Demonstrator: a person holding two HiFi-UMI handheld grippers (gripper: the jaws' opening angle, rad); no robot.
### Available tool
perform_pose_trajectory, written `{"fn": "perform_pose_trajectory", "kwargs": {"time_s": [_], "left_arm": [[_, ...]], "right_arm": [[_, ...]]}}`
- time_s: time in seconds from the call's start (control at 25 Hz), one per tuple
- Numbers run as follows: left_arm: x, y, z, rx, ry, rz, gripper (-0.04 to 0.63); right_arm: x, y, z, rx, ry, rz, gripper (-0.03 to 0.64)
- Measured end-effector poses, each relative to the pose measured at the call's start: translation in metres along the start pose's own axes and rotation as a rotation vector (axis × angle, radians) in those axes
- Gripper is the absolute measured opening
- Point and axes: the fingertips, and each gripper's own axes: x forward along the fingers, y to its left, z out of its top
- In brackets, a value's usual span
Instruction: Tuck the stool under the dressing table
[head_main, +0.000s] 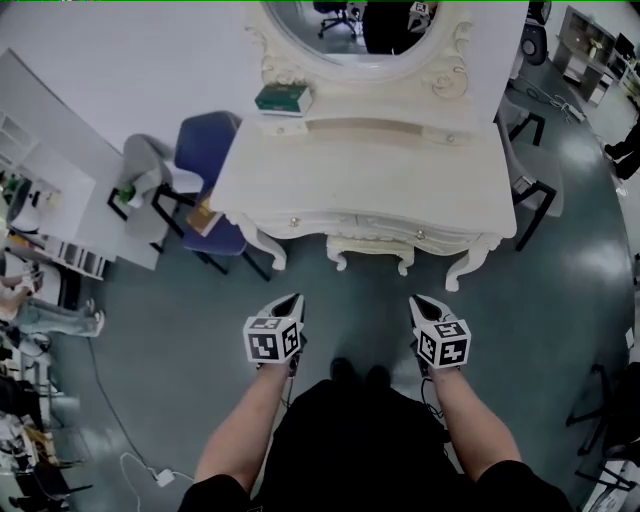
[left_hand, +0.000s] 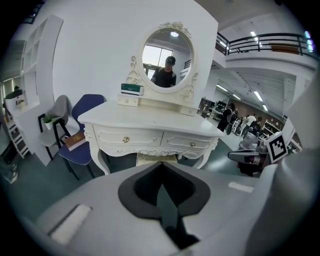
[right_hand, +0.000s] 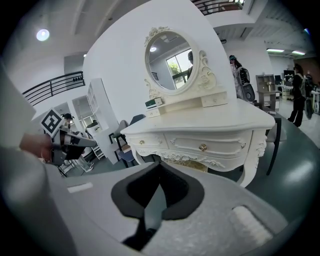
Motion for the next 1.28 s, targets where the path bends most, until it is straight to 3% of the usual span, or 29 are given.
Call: {"fn": "perform_pose_trajectory", "kwargs": {"time_s": [0.32, 0.52, 0.76, 1.28], "left_arm": [[-0.011, -0.003, 0.024, 0.012, -0.044, -0.021, 0.017], [-0.025, 0.012, 0.043, 0.048, -0.060, -0.071, 0.017], [-0.041, 0.062, 0.074, 0.100, -0.099, -0.107, 0.017], [-0.055, 0.150, 0.185, 0.180, -0.248, -0.193, 0.017]], "right_arm": [[-0.019, 0.001, 0.018, -0.050, 0.000, -0.023, 0.003], [-0.011, 0.022, 0.044, -0.037, -0.051, -0.052, 0.003], [0.014, 0.069, 0.080, -0.005, -0.137, -0.075, 0.003], [0.032, 0.168, 0.191, -0.122, -0.303, -0.103, 0.003]]}}
